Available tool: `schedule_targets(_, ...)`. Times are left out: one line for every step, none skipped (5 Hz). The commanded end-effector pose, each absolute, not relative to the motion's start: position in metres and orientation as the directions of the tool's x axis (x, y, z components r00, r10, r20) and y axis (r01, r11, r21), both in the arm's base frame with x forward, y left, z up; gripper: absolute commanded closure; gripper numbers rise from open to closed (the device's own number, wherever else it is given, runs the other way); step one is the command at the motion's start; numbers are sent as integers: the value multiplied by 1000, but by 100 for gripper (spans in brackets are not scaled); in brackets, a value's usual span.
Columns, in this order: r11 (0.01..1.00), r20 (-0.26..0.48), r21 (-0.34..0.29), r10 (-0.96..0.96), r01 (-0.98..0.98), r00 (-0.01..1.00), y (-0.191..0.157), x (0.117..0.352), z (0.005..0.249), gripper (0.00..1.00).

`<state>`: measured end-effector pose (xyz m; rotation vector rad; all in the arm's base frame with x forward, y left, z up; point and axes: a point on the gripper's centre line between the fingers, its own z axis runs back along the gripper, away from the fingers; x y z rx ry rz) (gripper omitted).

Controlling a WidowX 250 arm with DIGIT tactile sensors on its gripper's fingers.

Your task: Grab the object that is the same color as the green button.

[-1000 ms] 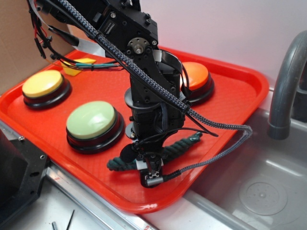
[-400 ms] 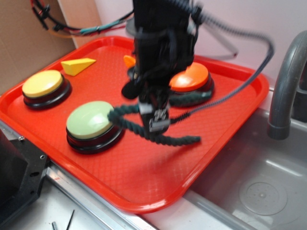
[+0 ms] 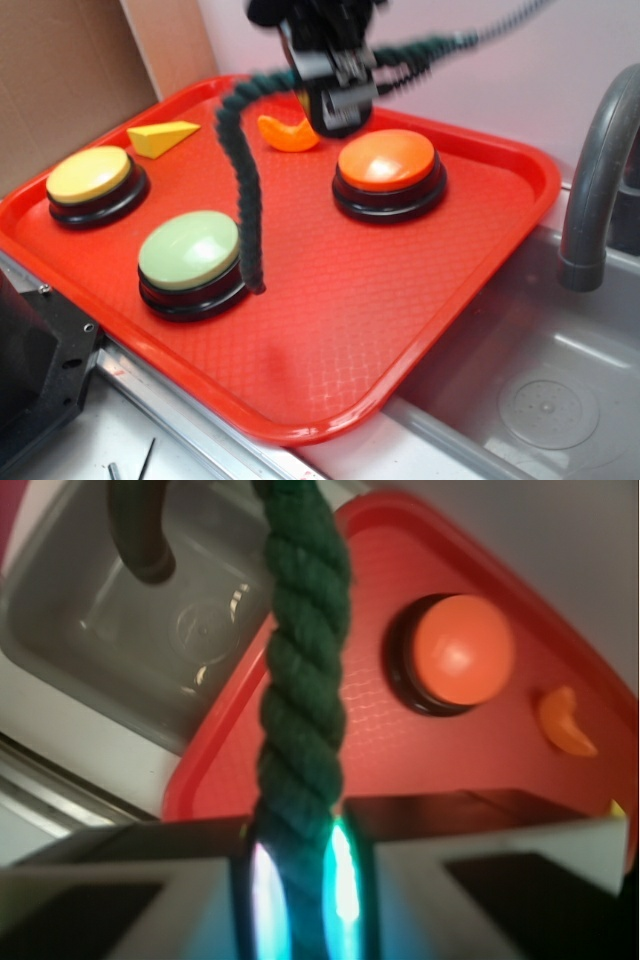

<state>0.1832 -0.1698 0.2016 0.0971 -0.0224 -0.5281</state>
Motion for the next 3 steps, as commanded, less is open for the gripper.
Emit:
schedule_targets(912, 146, 6, -406, 409, 902, -160, 160, 267, 100)
schedule_targets(935, 147, -50, -341, 351, 929, -153, 162, 271, 100)
schedule_targets(940, 147, -37, -331, 340, 932, -151, 163, 270, 100)
